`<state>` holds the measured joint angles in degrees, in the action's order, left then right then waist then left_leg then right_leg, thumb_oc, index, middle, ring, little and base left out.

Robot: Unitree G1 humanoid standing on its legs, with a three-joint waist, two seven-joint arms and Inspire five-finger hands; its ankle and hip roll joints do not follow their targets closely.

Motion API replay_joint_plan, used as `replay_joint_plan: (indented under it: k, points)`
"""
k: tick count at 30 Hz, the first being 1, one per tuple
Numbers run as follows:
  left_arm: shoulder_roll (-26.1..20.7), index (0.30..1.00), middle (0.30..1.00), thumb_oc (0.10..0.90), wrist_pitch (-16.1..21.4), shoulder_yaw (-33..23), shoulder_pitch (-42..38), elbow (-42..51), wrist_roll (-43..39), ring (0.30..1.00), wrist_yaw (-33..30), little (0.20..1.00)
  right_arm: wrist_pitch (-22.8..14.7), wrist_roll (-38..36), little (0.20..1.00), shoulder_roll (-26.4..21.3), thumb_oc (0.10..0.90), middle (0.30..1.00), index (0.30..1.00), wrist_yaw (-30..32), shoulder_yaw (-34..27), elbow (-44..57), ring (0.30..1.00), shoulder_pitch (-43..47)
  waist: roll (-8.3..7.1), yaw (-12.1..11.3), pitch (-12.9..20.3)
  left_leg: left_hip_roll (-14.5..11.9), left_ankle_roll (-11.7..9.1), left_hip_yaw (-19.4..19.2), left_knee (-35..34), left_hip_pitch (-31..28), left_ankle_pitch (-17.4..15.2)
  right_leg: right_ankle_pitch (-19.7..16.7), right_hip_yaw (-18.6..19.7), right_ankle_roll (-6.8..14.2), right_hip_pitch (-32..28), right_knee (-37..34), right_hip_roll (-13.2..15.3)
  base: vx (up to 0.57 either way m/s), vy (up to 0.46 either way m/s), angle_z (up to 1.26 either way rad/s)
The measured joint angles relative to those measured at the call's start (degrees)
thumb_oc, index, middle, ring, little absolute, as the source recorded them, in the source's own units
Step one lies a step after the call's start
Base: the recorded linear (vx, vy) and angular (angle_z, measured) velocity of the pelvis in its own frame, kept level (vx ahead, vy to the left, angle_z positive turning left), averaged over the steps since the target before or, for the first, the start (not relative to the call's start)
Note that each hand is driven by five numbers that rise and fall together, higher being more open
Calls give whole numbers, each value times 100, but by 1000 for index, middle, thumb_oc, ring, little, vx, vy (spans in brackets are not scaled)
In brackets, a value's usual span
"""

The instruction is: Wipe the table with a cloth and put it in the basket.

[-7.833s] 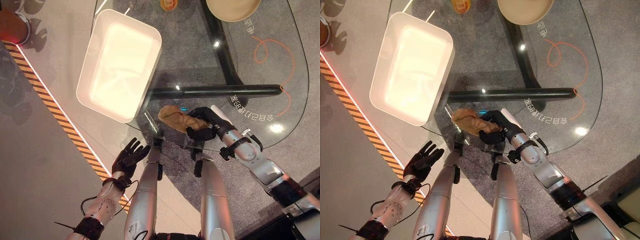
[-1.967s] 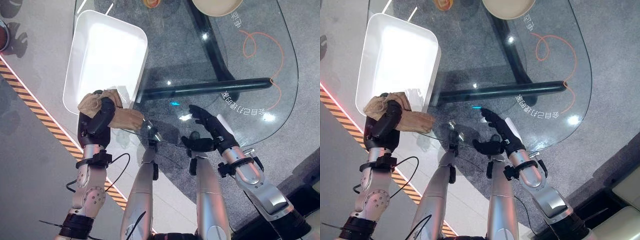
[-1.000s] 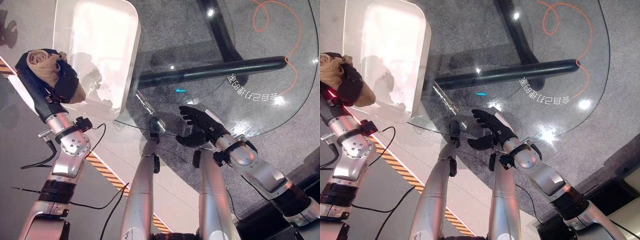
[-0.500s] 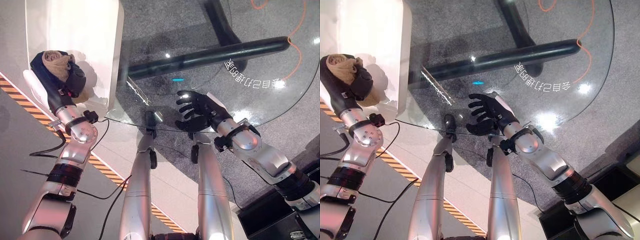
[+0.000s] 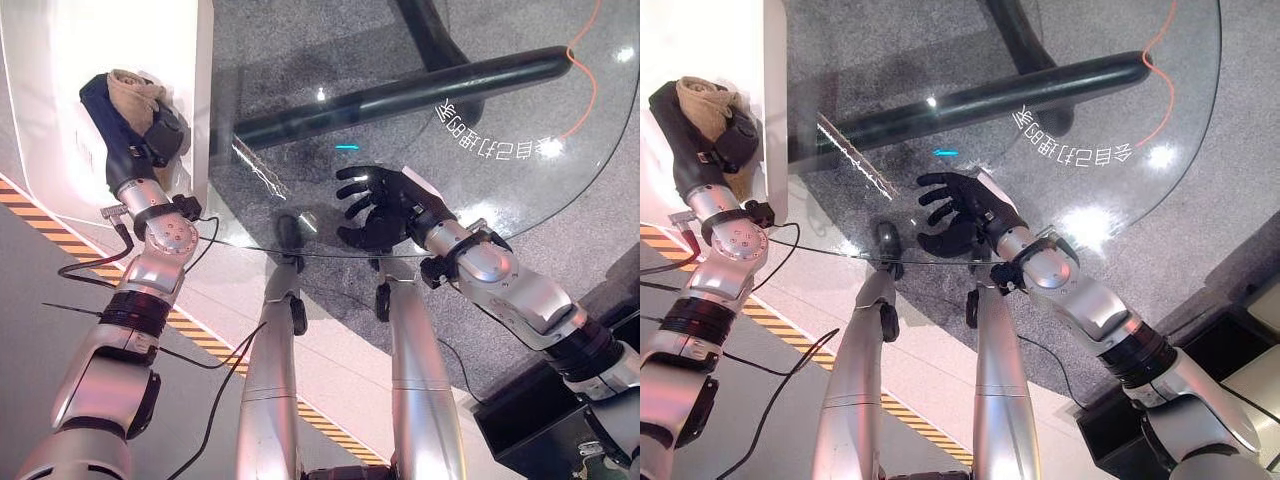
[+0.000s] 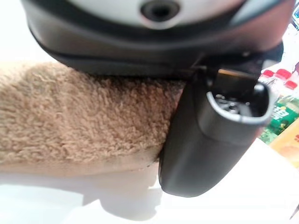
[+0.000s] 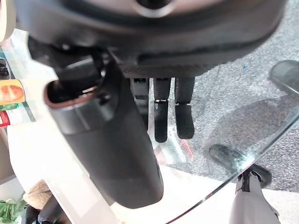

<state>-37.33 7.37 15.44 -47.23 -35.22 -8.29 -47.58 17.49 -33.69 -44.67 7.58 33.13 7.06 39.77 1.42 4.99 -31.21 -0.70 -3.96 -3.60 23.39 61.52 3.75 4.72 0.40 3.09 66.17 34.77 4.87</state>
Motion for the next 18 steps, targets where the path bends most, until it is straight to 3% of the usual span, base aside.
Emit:
replay_joint_plan:
  k: [2,3,8,18]
  points:
    - [-2,582,582,429,-97,-2,-91,-30,-8,582,105,529,-4,-1,900,2,800,900,900,-12,-2,-39,900,1,-6,5,3,2,0,0,-4,2,0,-1,-1,5,0,-5,2,0,0,0]
    - [-2,681,681,545,-123,-2,-135,-51,-13,681,126,645,-5,-1,900,2,800,900,900,-18,-6,-42,900,2,-11,7,6,2,-1,1,-12,1,0,5,-2,17,0,-9,2,0,0,0]
    - [-9,900,900,800,-127,-11,-212,-81,-236,900,176,900,-5,0,900,26,800,900,900,-18,-9,-46,900,2,-30,20,16,3,-3,8,-18,2,-1,13,-6,34,0,-11,2,0,0,0]
    - [-90,900,900,800,-88,-49,-215,-84,-422,900,178,900,-3,120,900,242,800,900,900,-25,-34,-131,900,-6,-115,87,41,9,-3,13,-21,4,-1,14,-9,40,0,-14,7,0,0,0]
